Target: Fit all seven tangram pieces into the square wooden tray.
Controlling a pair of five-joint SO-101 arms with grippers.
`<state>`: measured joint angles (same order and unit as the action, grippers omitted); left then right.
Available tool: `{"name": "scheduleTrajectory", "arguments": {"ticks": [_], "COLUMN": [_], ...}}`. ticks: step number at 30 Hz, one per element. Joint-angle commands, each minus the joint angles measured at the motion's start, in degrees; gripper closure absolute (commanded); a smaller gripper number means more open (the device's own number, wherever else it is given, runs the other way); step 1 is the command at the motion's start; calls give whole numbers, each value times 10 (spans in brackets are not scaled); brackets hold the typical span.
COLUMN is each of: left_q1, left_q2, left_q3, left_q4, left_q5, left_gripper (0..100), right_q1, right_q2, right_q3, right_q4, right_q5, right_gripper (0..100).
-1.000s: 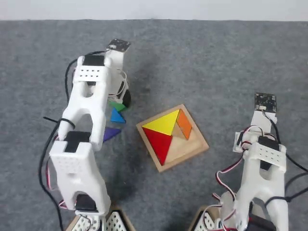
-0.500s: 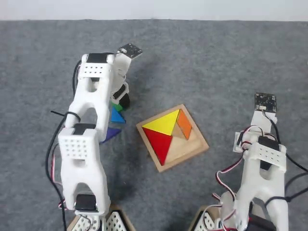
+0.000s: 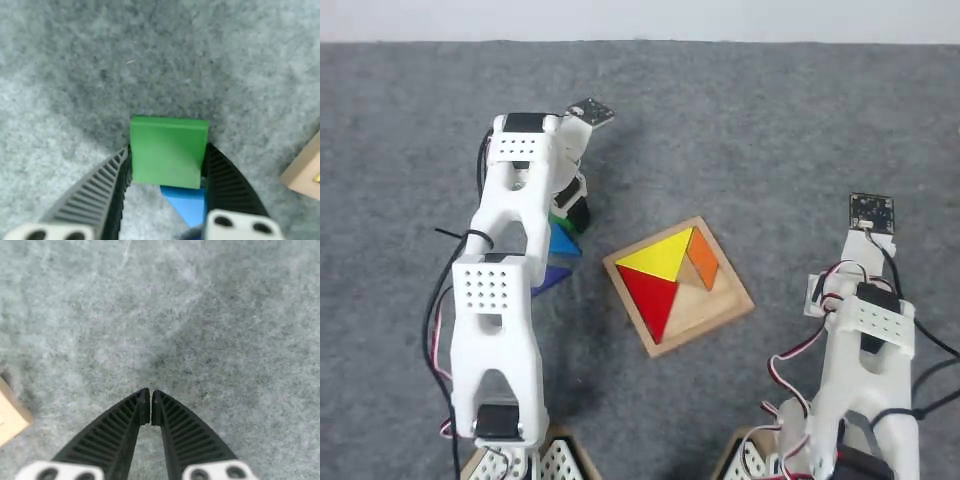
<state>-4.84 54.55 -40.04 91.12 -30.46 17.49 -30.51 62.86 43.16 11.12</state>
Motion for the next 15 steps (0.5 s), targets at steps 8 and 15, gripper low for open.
{"name": "scheduleTrajectory", "arguments": {"ticks": [8, 15], "left_q1": [11, 11], "left_q2": [0, -59], "left_q3": [-33, -95], "left_q4": [47, 96], "left_q5": [31, 51], "left_gripper": [962, 964], "right_q1": [-5, -5], "right_q2": [-1, -1], "right_q3": [-4, -4], "right_q4": [-7, -7], "right_q5": [-1, -1], "right_gripper": [972, 971]}}
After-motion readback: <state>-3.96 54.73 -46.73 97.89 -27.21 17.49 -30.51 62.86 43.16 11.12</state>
